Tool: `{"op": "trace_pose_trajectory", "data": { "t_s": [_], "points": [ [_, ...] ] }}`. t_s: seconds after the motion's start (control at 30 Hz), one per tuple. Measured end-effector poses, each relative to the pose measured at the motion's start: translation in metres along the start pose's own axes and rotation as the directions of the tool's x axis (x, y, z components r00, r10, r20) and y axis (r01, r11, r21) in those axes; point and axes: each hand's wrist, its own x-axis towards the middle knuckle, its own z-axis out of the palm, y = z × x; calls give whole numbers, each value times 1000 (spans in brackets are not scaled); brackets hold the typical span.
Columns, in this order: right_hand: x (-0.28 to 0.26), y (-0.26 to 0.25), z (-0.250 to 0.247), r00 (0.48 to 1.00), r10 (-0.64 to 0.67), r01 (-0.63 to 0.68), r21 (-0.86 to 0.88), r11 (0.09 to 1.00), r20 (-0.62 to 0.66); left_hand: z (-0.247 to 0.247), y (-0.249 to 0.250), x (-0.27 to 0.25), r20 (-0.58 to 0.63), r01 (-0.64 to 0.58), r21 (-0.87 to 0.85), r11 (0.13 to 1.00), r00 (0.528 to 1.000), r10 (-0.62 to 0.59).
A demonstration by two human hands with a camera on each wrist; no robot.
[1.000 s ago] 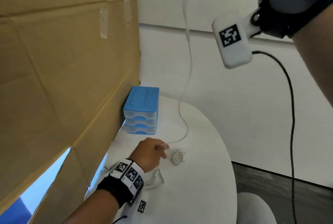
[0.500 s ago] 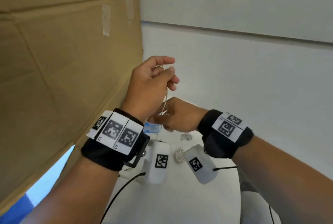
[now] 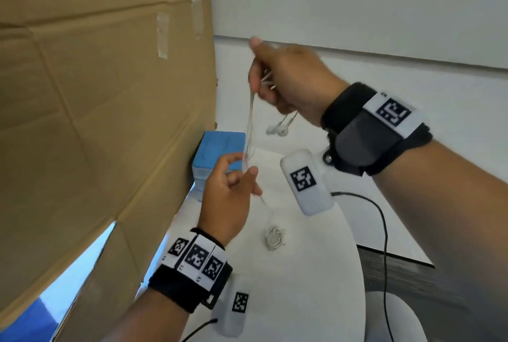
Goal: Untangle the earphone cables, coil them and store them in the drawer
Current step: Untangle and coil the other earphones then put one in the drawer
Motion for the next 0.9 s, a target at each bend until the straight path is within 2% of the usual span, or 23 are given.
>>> {"op": "trace_pose_trajectory", "data": {
  "t_s": [0.1, 0.17, 0.27, 0.4, 0.47, 0.53, 0.6, 0.67, 0.73, 0.83, 0.9],
  "points": [
    [9, -10, -26, 975, -16, 27, 47, 999, -220, -13, -20, -9, -88, 67, 44, 997, 994, -63],
    [15, -13, -46, 947, -22, 44, 63, 997, -322, -27, -37, -14, -140, 121, 78, 990, 984, -110],
    [25, -6, -70, 925, -3, 0, -10, 1000, -381, -39, -50, -17, -145, 201, 82, 976, 971, -188],
    [33, 29, -78, 920, 96, -216, -288, 933, -381, -47, -39, -21, -16, 290, 153, 945, 957, -291],
    [27, 51, -76, 931, 164, -287, -377, 881, -325, -55, -29, -23, 13, 236, 262, 936, 969, -248],
    [12, 69, -67, 946, 195, -293, -433, 852, -257, -60, -19, -24, 3, 185, 273, 944, 981, -193],
    [-7, 81, -50, 953, 253, -302, -453, 839, -166, -55, -14, -23, -17, 207, 160, 965, 978, -207],
    [-26, 85, -27, 942, 334, -305, -466, 831, -22, -44, -11, -24, -15, 236, -12, 972, 972, -236],
    [-43, 82, -4, 915, 367, -251, -475, 843, 169, -31, -10, -25, -1, 254, -105, 961, 967, -256],
    [-57, 77, 31, 830, 358, -170, -416, 893, 429, -18, -8, -30, 102, 323, -213, 922, 946, -308],
    [-56, 84, 46, 807, 344, -143, -407, 902, 479, -13, -6, -39, 175, 451, -251, 856, 891, -419]
  ]
}}
